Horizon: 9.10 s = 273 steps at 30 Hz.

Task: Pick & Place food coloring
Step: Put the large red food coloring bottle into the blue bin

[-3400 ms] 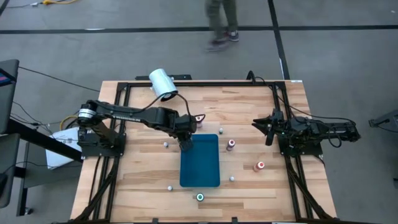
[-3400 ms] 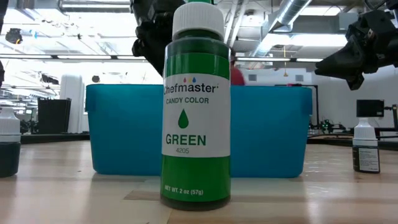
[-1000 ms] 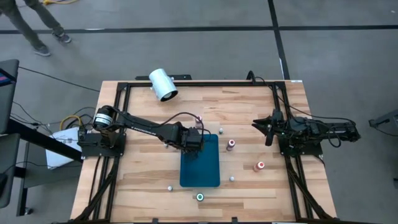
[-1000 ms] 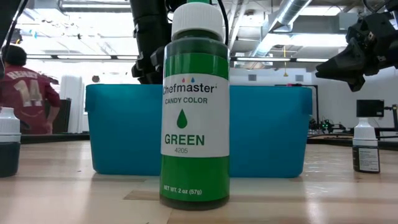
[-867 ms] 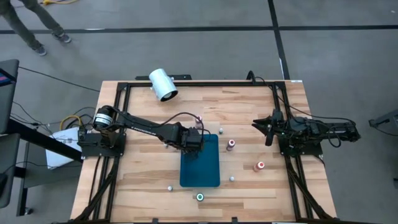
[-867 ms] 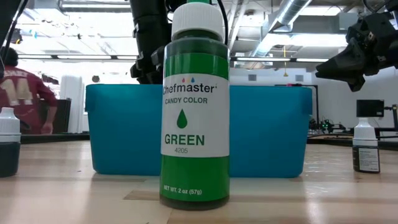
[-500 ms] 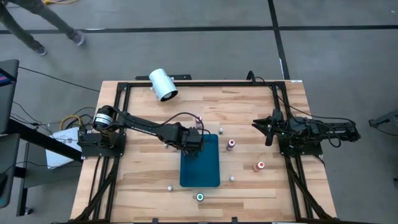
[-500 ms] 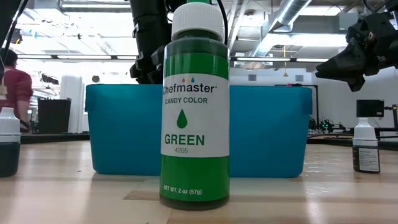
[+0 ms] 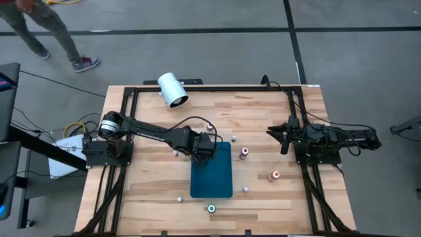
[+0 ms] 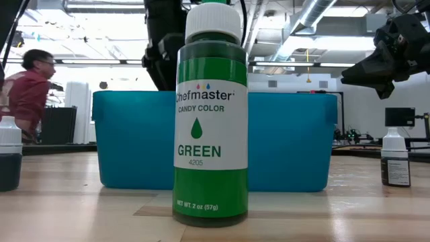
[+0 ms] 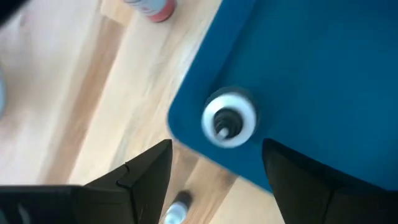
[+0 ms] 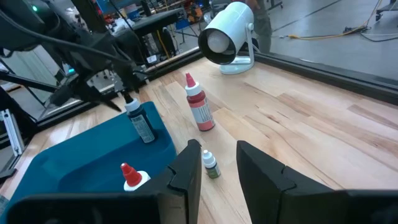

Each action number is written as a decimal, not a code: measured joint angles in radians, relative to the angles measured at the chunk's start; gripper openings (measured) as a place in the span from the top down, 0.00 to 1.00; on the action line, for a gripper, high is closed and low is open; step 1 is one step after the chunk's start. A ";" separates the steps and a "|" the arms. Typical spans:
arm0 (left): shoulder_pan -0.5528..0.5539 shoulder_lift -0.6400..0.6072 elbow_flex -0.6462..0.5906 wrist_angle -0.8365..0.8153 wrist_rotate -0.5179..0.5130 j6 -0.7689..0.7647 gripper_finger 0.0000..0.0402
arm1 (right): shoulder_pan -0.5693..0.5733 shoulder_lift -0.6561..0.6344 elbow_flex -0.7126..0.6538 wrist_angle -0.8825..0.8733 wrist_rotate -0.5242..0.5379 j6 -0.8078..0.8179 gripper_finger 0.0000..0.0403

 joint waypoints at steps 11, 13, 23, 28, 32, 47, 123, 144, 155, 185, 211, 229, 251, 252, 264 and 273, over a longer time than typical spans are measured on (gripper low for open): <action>0.000 -0.001 0.216 -0.277 -0.054 0.027 0.40 | 0.000 0.000 0.000 0.000 0.000 0.000 0.77; 0.000 -0.001 0.254 -0.318 -0.067 0.027 0.40 | 0.000 0.000 0.000 0.000 0.000 0.000 0.77; 0.000 -0.001 0.360 -0.404 -0.081 0.028 0.40 | 0.000 0.000 0.000 0.000 0.000 0.000 0.77; 0.000 -0.001 0.363 -0.403 -0.081 0.028 0.40 | 0.000 0.000 0.000 0.000 0.000 0.000 0.77; 0.000 -0.001 0.363 -0.403 -0.081 0.015 0.40 | 0.000 0.000 0.000 0.000 0.000 0.000 0.77; -0.001 -0.105 0.363 -0.401 -0.086 0.005 0.40 | 0.000 0.000 0.000 0.003 -0.003 0.001 0.77; -0.161 -1.296 -1.051 0.692 -0.286 -0.042 0.40 | 0.003 0.666 0.383 0.072 -0.326 -0.260 0.77; -0.161 -1.546 -1.274 0.827 -0.290 0.112 0.40 | 0.114 0.920 0.726 -0.282 -0.379 -0.105 0.77; -0.161 -1.677 -1.377 0.945 -0.248 0.161 0.45 | 0.112 0.984 0.760 -0.348 -0.485 0.110 0.77; -0.161 -1.759 -1.406 0.832 -0.292 0.173 0.48 | 0.111 0.996 0.761 -0.318 -0.475 0.062 0.77; -0.161 -1.759 -1.406 0.830 -0.290 0.150 0.48 | 0.078 1.029 0.759 -0.267 -0.475 0.114 0.61; -0.161 -1.759 -1.406 0.798 -0.287 0.132 0.48 | 0.082 1.142 0.760 -0.196 -0.486 0.107 0.24; -0.161 -1.759 -1.406 0.772 -0.286 0.153 0.48 | -0.087 1.249 0.754 -0.316 -0.491 0.051 0.24; -0.161 -1.759 -1.406 0.769 -0.286 0.152 0.48 | -0.092 1.257 0.754 -0.318 -0.490 0.051 0.24; -0.161 -1.759 -1.406 0.761 -0.285 0.133 0.48 | -0.090 1.305 0.752 -0.322 -0.493 0.050 0.24; -0.161 -1.759 -1.406 0.760 -0.285 0.132 0.48 | -0.082 1.404 0.752 -0.302 -0.496 0.006 0.24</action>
